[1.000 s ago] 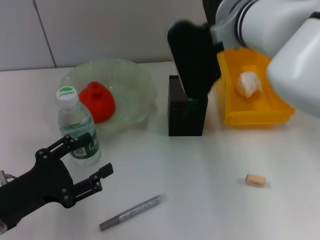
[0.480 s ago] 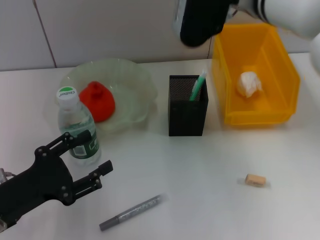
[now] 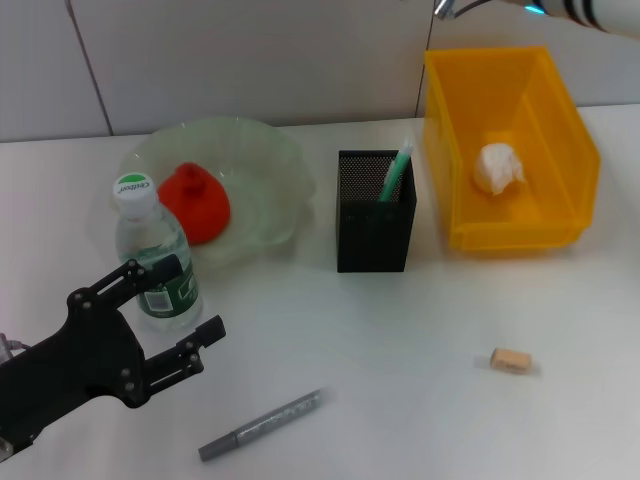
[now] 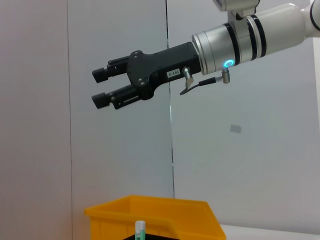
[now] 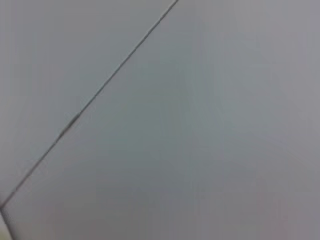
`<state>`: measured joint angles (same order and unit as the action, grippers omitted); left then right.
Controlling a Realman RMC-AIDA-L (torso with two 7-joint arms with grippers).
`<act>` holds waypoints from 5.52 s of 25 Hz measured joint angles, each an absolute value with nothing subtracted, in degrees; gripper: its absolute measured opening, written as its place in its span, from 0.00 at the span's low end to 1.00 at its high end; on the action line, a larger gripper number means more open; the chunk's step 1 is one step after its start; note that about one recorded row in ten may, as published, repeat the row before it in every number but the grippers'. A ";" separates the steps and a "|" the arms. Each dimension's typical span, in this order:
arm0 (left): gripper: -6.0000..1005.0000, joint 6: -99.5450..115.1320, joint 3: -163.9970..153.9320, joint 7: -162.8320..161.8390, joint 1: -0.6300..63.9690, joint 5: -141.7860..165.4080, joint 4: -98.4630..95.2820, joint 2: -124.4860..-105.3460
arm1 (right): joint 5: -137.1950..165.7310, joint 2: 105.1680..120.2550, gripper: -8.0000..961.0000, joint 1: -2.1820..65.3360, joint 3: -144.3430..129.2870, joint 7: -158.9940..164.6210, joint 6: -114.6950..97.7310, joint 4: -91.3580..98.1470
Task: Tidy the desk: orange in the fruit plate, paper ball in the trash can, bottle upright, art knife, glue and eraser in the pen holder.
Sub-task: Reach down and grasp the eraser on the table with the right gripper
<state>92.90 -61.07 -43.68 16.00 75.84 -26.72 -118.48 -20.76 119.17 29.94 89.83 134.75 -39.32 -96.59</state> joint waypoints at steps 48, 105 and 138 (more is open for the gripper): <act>0.78 95.71 -60.95 -47.24 16.71 75.06 -25.48 -118.12 | -66.33 117.78 0.80 18.13 126.76 119.16 -93.55 -87.68; 0.78 92.35 -61.61 -52.73 17.84 78.68 -26.90 -117.80 | -19.78 118.68 0.79 41.46 104.94 142.46 -100.83 -73.01; 0.78 92.26 -61.54 -52.74 18.19 78.66 -27.33 -117.77 | -19.36 118.92 0.61 41.96 98.86 144.58 -95.18 -67.44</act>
